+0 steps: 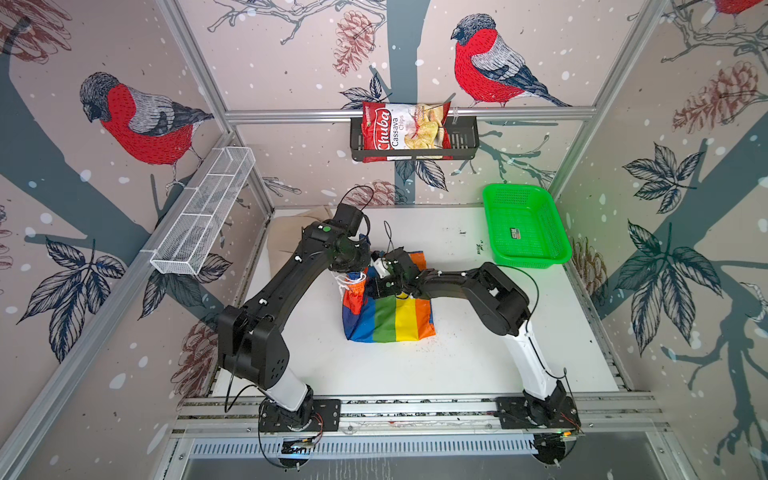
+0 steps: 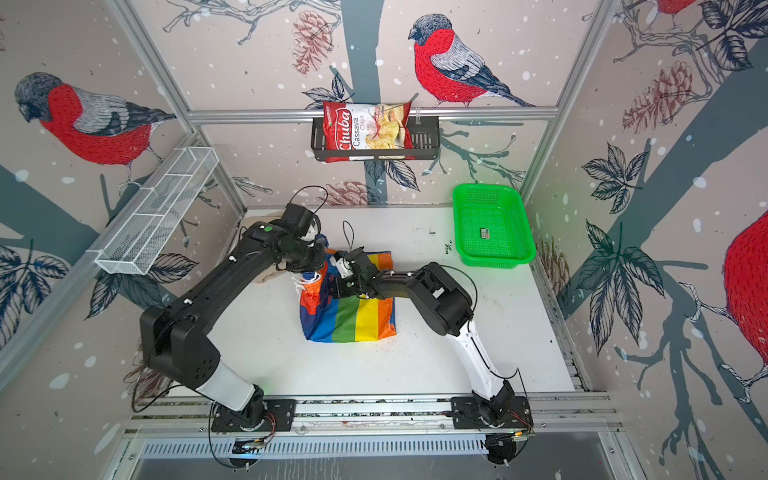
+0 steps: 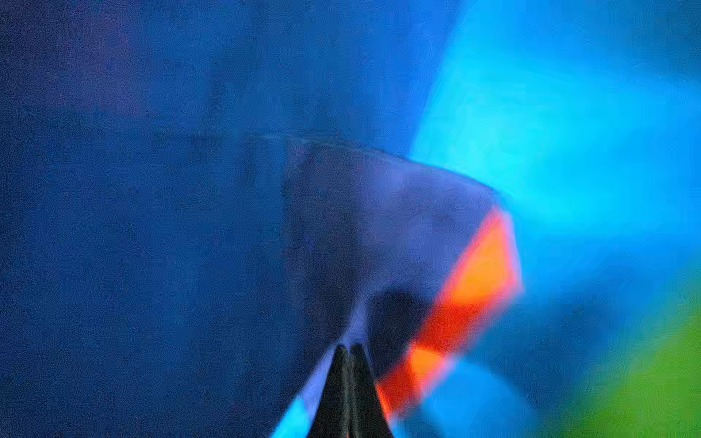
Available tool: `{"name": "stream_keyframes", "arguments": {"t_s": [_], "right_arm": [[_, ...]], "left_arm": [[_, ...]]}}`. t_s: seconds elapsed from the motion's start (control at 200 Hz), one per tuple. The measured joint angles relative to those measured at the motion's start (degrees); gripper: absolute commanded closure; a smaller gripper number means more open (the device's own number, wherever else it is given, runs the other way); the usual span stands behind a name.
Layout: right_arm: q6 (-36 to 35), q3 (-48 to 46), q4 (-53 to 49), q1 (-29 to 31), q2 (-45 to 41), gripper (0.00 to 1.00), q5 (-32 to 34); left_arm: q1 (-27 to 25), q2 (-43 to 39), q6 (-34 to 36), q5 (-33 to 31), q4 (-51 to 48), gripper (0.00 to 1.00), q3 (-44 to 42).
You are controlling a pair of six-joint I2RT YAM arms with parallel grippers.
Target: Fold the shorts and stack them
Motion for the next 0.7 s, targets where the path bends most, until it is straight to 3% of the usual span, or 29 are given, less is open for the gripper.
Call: {"name": "stream_keyframes", "arguments": {"t_s": [0.105, 0.4, 0.7], "right_arm": [[-0.11, -8.59, 1.36, -2.34, -9.11, 0.93, 1.38], [-2.73, -37.86, 0.70, -2.89, -34.51, 0.93, 14.29], [1.95, -53.07, 5.86, -0.44, -39.23, 0.94, 20.70]], "left_arm": [[0.00, 0.96, 0.04, 0.00, -0.02, 0.87, 0.00], [-0.24, 1.51, 0.37, -0.13, -0.50, 0.86, 0.17], [-3.04, 5.18, -0.87, -2.73, -3.96, 0.84, 4.00]]}}
